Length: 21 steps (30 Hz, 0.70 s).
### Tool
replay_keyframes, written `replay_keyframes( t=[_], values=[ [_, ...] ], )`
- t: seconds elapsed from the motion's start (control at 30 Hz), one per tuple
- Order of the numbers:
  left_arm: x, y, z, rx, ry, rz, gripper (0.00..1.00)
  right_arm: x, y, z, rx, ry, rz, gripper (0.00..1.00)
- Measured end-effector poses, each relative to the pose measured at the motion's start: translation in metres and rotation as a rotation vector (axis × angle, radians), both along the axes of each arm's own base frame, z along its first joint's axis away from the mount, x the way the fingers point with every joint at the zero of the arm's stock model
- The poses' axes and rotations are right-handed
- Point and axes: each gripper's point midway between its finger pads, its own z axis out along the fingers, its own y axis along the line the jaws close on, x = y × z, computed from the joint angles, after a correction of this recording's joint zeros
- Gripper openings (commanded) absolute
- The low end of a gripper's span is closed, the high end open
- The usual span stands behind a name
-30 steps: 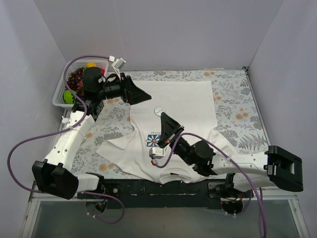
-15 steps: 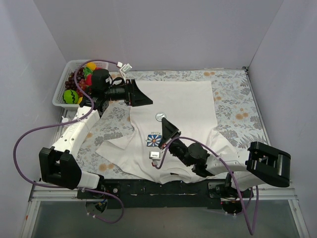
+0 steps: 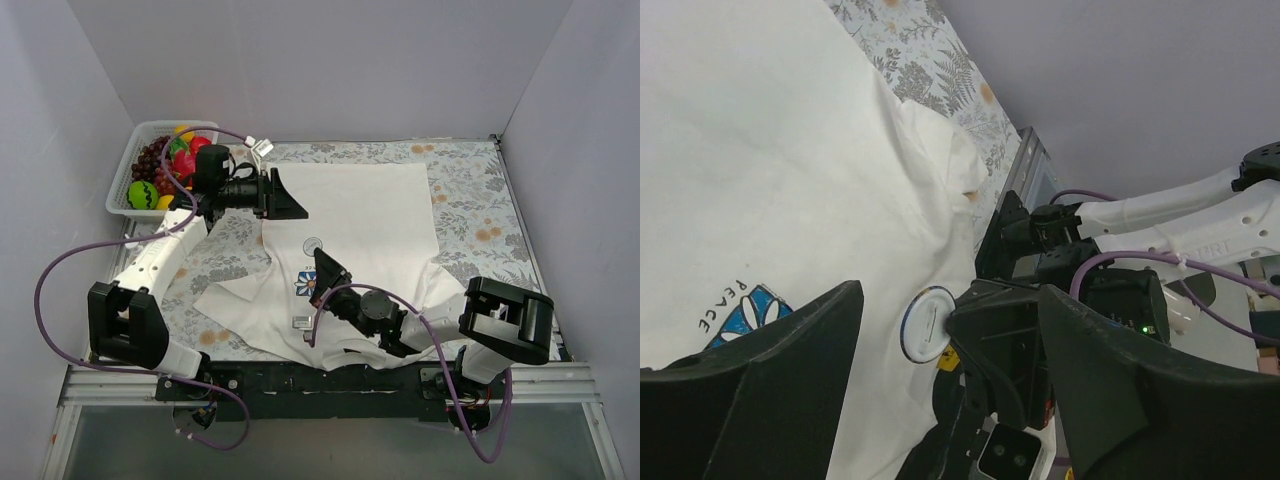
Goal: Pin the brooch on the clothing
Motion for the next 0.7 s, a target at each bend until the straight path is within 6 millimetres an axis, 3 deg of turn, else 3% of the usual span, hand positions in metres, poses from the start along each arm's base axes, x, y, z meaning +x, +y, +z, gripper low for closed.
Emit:
replay_keyframes(
  t=[0.47, 0.5, 0.7],
  values=[
    [-0.019, -0.01, -0.04, 0.04, 0.101, -0.08, 0.49, 0.004, 0.006, 0.015, 0.029, -0.021, 0.007, 0.01],
    [-0.021, -0.012, -0.041, 0.039, 0.102, -0.09, 0.39, 0.004, 0.006, 0.015, 0.029, -0.021, 0.009, 0.01],
    [-0.031, -0.019, -0.042, 0.035, 0.095, -0.138, 0.21, 0.004, 0.007, 0.016, 0.033, -0.024, 0.011, 0.01]
  ],
)
